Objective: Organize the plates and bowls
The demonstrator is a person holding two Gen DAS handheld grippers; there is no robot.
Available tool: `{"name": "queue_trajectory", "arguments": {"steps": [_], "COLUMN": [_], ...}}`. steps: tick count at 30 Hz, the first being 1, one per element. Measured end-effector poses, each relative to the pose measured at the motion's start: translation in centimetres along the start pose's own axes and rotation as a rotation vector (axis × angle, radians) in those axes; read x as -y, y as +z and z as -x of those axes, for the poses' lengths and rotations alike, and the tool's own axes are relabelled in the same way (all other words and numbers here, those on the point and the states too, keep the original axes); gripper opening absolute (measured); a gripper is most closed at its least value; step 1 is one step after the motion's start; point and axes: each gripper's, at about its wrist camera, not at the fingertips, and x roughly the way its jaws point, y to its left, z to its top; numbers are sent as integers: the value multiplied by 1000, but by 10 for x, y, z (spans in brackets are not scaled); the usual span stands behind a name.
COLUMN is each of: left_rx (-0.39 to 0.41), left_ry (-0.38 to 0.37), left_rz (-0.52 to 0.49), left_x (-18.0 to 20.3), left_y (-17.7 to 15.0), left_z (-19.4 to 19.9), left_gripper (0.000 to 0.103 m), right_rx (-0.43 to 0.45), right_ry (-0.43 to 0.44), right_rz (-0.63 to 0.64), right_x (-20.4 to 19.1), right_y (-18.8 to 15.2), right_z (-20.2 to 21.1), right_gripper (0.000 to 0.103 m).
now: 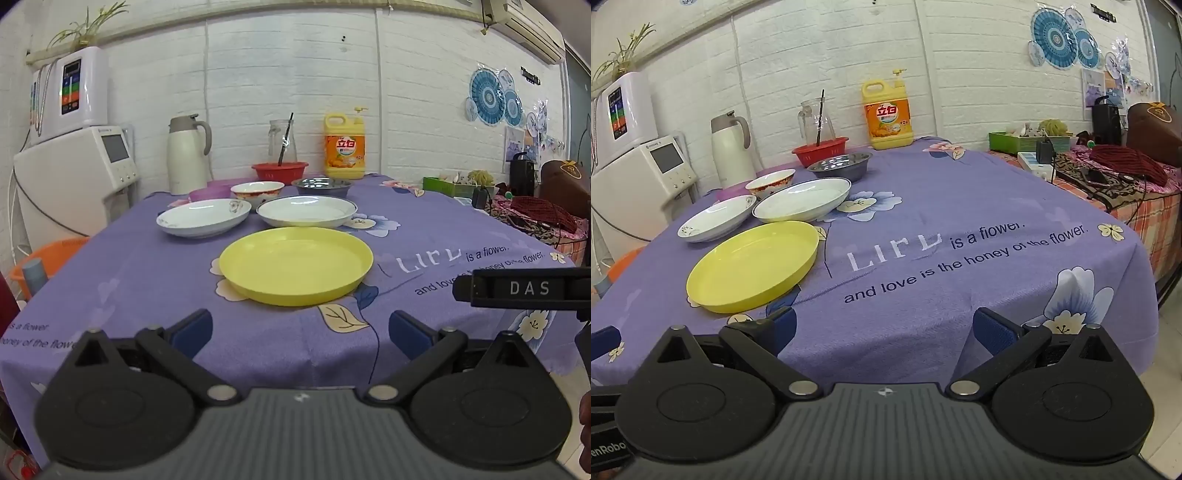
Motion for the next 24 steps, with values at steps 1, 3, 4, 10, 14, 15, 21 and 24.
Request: {"name": "queue_trajectory", "arguments": {"steps": [1,3,4,10,14,15,21,24], "left_rx": [0,-3,-4,1,-7,-5,7,10], "left_ry": [0,-2,1,-9,-11,-6,21,21], "left_rz": [1,1,0,9,27,27,20,14], "left_x": [0,0,1,-1,-3,-4,-4,-3], "left_y": [0,0,-1,-2,-2,-1,0,-1], "left_z": [0,0,0,0,-2,-2,0,0], "left_gripper": [101,101,101,101,101,101,101,101], "right_rx": [3,1,-1,-6,1,1,-7,-9], "right_ry": [-1,1,2,7,7,8,20,21], "right_rz": [3,3,0,0,10,12,13,14], "right_x": [0,0,0,-2,-3,-4,-5,-6], "right_y": [0,0,-1,0,0,0,-1,-1], "right_z": [0,-1,-1,3,2,3,0,0], "right_gripper": [103,103,103,103,103,103,103,103]}}
